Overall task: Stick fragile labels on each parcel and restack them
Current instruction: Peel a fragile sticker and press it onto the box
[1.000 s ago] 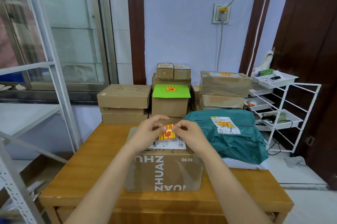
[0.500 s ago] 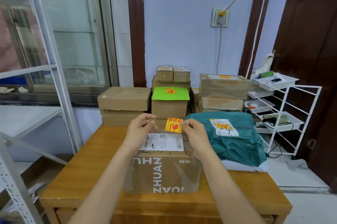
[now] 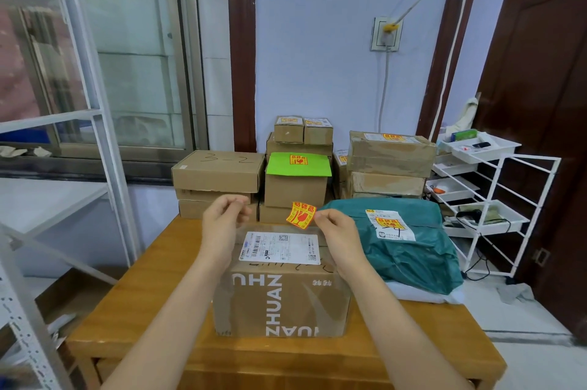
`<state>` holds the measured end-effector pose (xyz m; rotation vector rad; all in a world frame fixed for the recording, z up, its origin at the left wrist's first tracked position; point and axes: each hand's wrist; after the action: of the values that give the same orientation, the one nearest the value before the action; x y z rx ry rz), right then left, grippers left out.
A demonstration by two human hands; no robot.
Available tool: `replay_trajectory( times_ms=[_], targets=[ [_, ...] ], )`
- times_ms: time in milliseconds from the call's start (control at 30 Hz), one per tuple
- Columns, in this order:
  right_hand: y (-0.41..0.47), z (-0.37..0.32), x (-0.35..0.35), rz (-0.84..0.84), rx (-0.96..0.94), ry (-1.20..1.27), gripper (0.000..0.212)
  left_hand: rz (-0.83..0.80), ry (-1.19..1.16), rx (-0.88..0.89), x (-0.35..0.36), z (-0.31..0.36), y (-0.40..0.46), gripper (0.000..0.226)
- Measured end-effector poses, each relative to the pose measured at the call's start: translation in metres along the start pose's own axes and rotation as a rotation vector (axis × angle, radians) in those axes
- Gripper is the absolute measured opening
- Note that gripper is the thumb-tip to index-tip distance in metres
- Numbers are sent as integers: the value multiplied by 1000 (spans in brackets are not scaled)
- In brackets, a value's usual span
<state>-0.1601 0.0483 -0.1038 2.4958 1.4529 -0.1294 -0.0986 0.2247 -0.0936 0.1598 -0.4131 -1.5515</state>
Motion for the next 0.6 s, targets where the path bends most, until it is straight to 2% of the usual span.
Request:
replay_trajectory(
  times_ms=[100, 167, 233, 333, 433, 600],
  targets=[
    [7, -7, -9, -107, -27, -65, 15, -25, 115, 105, -18, 4, -7, 15],
    [16, -8, -16, -144, -53, -117, 14, -145, 273, 164, -31, 0, -13, 12],
    [22, -7, -19, -159, -63, -160, 13, -338, 483, 189, -44, -9, -18, 11],
    [23, -2, -17, -187, -60, -191, 12, -594, 676, 260, -59, -22, -21, 50],
    [20, 2, -16, -178, -66, -241, 12, -629, 657, 250, -66, -25, -19, 69],
    [12, 0, -22, -142, -74, -259, 14, -634, 766, 296, -69, -15, -13, 73]
  ],
)
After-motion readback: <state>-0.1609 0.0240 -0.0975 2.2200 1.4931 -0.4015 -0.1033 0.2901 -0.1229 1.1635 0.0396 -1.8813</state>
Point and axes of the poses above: each hand's wrist, its own y-axis towards the middle knuckle, its own x-axis out of the palm, z = x × y, and after that the axes turned 5 degrees about x, right-handed
